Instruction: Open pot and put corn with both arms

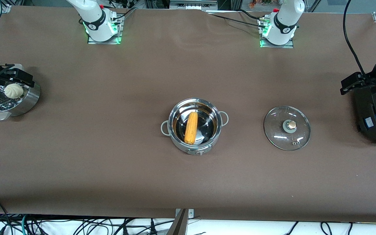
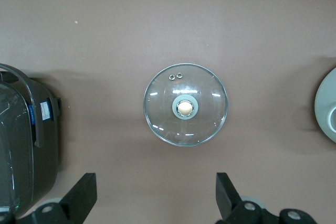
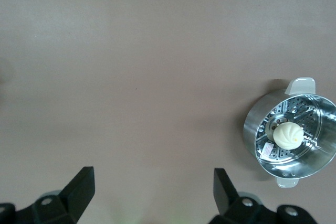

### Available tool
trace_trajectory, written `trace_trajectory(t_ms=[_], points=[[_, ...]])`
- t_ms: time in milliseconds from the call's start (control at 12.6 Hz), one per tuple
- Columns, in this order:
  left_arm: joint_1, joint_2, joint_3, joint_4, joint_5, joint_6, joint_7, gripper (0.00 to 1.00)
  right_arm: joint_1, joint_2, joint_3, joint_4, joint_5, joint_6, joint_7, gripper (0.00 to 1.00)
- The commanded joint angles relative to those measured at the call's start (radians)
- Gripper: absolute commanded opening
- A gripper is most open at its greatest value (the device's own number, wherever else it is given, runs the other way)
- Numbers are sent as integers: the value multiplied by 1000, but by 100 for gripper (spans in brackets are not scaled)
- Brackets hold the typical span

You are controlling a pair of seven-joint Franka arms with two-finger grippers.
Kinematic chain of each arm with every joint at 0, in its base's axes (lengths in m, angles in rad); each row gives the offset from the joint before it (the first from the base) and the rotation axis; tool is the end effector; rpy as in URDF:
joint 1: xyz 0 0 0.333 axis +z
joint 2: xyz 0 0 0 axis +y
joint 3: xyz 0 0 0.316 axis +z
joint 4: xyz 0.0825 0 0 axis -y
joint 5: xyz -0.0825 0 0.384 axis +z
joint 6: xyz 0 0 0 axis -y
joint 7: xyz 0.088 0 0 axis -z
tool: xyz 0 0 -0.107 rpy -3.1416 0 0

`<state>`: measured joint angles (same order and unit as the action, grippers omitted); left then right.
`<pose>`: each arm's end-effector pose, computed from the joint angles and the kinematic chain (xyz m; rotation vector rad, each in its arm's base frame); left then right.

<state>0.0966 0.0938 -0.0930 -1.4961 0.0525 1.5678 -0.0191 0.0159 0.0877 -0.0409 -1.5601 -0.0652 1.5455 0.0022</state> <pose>0.5827 0.0103 0.6064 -3.0973 -0.0350 0.0331 0.5753 -0.0205 0.5781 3.0697 -0.0392 -0.1583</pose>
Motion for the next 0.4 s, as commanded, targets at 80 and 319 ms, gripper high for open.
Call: trace_trajectory(t_ms=[80, 319], points=[[6, -2, -2, 11, -22, -18, -1, 100, -10, 6, 4, 20, -7, 1, -8, 100], [6, -2, -2, 11, -22, -18, -1, 100, -11, 12, 1, 20, -7, 4, -8, 100]])
